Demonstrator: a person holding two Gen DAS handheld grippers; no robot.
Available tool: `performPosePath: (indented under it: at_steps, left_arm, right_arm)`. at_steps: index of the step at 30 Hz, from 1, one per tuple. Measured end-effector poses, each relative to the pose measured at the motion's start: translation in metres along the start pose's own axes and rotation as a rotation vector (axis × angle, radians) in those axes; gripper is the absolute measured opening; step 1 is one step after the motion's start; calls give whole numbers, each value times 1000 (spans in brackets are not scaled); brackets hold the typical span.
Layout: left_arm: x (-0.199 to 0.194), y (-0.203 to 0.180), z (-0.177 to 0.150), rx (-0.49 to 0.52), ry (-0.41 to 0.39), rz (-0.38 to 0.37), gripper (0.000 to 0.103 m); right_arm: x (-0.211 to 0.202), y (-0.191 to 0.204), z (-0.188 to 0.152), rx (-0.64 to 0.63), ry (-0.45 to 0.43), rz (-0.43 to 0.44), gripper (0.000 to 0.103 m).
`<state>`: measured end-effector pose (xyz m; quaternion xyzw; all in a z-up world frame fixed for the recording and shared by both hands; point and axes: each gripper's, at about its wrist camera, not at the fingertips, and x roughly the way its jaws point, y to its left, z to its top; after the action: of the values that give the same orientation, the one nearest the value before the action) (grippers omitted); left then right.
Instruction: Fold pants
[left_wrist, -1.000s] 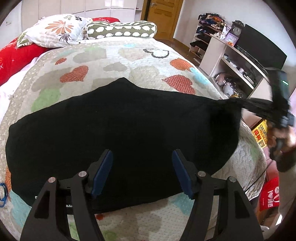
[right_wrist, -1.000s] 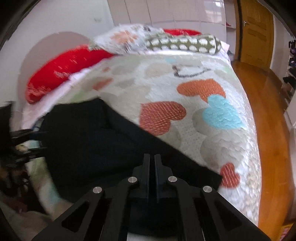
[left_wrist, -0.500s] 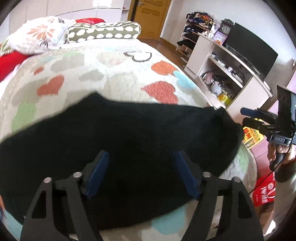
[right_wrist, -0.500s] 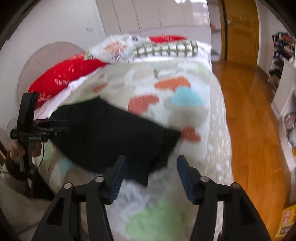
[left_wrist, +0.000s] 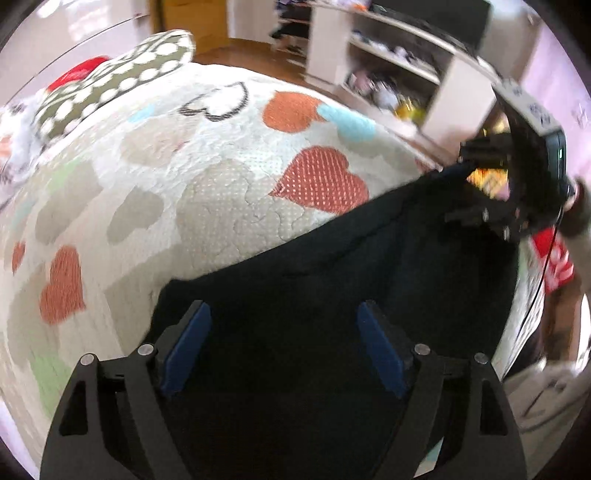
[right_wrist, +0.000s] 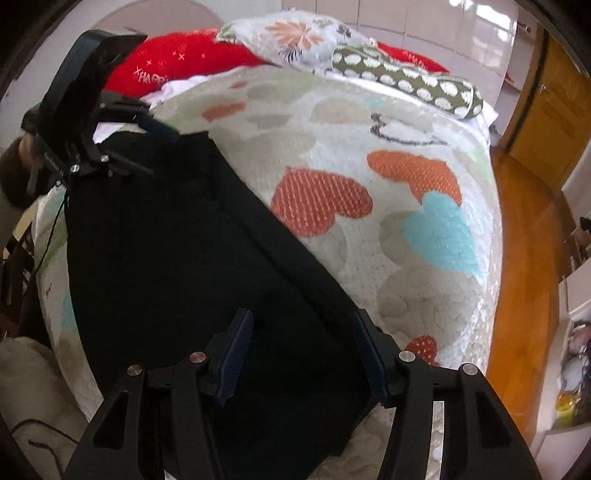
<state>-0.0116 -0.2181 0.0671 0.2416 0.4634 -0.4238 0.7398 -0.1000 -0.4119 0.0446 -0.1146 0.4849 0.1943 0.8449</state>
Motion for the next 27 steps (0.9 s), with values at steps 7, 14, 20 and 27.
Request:
performPosePath:
  at_steps: [7,14,20,27]
  left_arm:
    - [20,-11,11,209,37,42,82]
    - [46,-15,14,279,124,-8,72]
    - [33,-8,22,236,107,-27,18]
    - [42,4,32,123,57,13,17]
  right_arm:
    - [-2,1,-5,-26,1,-24,16]
    - [-6,12,-4,-62,-14,-99,7]
    - [-38,16,9,-69,-101,-142,6]
    - [-21,-5,13,-3,-70,-188,6]
